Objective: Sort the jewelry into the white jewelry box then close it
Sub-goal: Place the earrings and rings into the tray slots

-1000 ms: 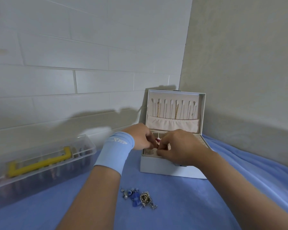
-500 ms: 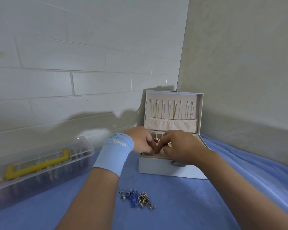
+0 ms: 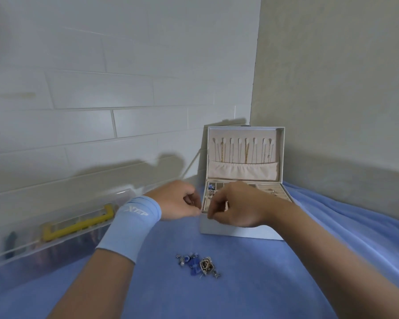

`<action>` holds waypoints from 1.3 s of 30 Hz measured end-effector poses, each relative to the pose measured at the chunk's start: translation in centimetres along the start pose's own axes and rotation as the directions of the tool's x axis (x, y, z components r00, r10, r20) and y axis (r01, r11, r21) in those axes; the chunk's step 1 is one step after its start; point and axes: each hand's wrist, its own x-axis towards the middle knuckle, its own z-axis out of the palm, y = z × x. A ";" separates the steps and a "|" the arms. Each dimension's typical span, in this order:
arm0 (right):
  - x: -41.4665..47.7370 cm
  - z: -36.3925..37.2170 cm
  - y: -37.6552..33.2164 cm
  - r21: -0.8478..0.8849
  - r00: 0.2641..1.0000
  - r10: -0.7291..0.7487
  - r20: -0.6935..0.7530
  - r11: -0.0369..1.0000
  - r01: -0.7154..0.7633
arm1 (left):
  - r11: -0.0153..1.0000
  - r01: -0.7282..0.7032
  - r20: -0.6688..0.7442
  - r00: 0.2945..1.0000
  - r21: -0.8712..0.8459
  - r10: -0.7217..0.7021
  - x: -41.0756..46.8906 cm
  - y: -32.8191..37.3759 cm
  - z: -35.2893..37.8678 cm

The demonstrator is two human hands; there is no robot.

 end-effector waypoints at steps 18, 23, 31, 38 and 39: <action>-0.3 1.9 -0.8 -0.059 0.925 0.102 0.365 0.994 -0.086 | 0.982 -0.020 0.341 0.939 0.186 -0.045 -1.6 0.1 3.2; -0.4 1.1 0.1 -0.009 0.928 0.121 0.353 0.992 -0.126 | 0.980 -0.039 0.329 0.944 0.197 -0.029 -1.5 0.2 3.8; -0.8 0.0 0.1 0.114 0.939 0.169 0.300 0.971 -0.211 | 0.978 -0.015 0.315 0.948 0.210 -0.053 -1.3 0.6 4.4; -0.6 -0.9 0.7 0.330 0.970 0.153 0.188 0.920 -0.209 | 0.979 -0.043 0.304 0.953 0.201 -0.021 -1.5 1.0 3.8; -0.7 -1.1 0.9 0.344 0.975 0.141 0.172 0.919 -0.194 | 0.983 -0.043 0.288 0.957 0.177 -0.010 -1.6 0.9 3.5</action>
